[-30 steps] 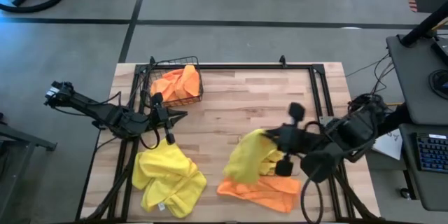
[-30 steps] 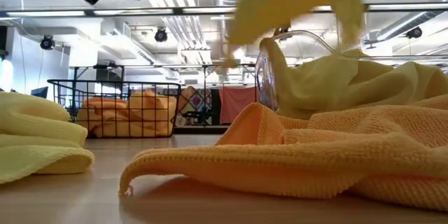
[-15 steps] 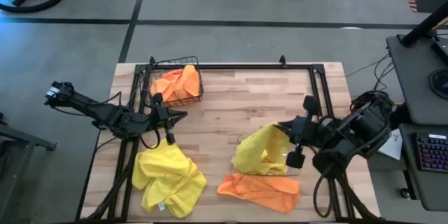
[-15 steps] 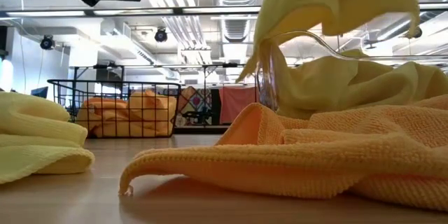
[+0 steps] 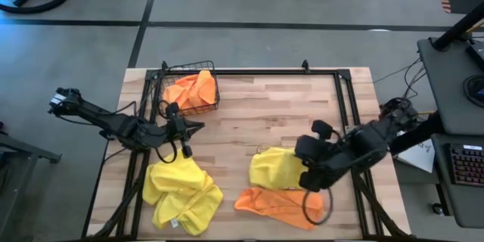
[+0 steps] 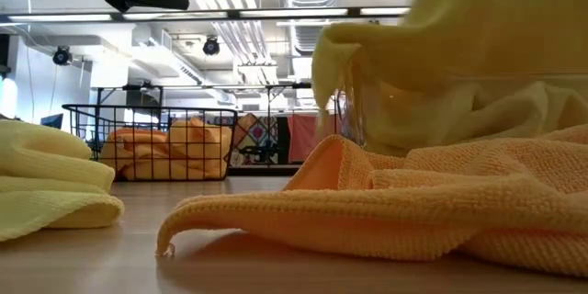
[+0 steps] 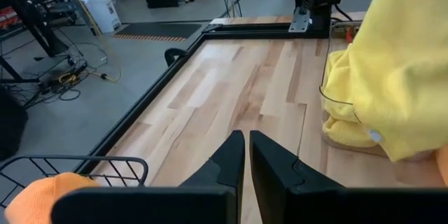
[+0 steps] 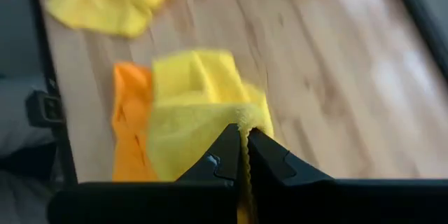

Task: Sort microfiber towel by color & place in baskets
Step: Put the yellow towel into the transparent bin

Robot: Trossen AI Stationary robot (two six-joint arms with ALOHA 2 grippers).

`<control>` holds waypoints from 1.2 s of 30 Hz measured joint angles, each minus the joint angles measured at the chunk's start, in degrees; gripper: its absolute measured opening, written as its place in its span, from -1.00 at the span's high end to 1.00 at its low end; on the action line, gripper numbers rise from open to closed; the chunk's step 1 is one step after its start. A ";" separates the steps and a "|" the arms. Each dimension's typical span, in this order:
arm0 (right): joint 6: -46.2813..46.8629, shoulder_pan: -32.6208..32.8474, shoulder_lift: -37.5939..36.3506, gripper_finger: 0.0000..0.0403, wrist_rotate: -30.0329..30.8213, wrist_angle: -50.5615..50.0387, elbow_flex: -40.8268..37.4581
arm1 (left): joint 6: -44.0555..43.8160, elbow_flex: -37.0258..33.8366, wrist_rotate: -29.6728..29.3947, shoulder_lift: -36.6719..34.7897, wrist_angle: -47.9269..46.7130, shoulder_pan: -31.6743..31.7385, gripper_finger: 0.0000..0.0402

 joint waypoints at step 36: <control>9.79 -10.99 -1.99 0.18 -10.65 11.09 -36.69 | 0.26 0.09 -0.07 0.74 1.16 0.00 0.96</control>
